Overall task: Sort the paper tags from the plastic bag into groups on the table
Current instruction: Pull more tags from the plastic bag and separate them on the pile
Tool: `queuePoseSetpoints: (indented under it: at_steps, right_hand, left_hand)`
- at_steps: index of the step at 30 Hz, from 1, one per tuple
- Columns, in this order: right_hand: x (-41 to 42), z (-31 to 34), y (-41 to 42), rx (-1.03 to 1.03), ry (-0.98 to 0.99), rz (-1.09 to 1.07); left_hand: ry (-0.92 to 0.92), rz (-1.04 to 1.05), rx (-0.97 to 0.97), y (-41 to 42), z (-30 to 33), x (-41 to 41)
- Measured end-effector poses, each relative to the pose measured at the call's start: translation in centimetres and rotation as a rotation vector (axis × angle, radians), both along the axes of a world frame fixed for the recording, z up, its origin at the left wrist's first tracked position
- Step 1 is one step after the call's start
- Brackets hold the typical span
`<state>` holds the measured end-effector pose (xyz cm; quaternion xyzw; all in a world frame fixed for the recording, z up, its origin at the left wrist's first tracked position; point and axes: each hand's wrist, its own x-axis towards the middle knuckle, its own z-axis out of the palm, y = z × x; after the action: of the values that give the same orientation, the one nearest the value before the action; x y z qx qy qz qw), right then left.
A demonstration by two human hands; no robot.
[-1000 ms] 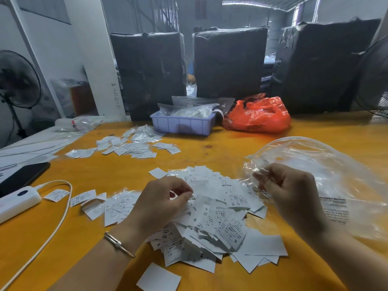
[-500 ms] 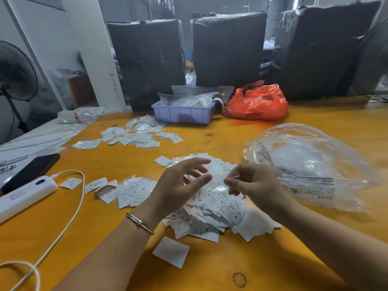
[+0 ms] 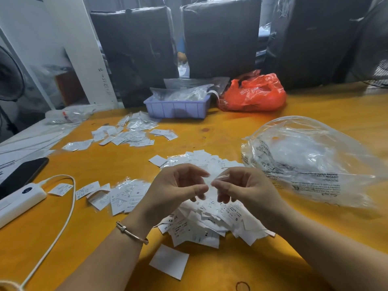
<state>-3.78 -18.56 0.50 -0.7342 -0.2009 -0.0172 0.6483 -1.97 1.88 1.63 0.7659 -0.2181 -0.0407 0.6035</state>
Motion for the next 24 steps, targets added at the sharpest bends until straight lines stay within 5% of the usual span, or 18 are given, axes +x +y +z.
queuePoseSetpoints:
  at_steps: [4,14,24]
  right_hand:
    - [0.5,0.4,-1.5,-0.067,0.02,0.014]
    - [1.8,0.9,-5.0,-0.934,-0.137,0.182]
    - [1.6,1.3,-4.5,-0.894,-0.125,0.152]
  left_hand:
    - [0.004,0.056,-0.005,0.1,-0.3,0.3]
    - [0.028,0.11,-0.016,0.4,-0.4,0.6]
    - [0.053,0.1,0.025,0.1,0.0,0.3]
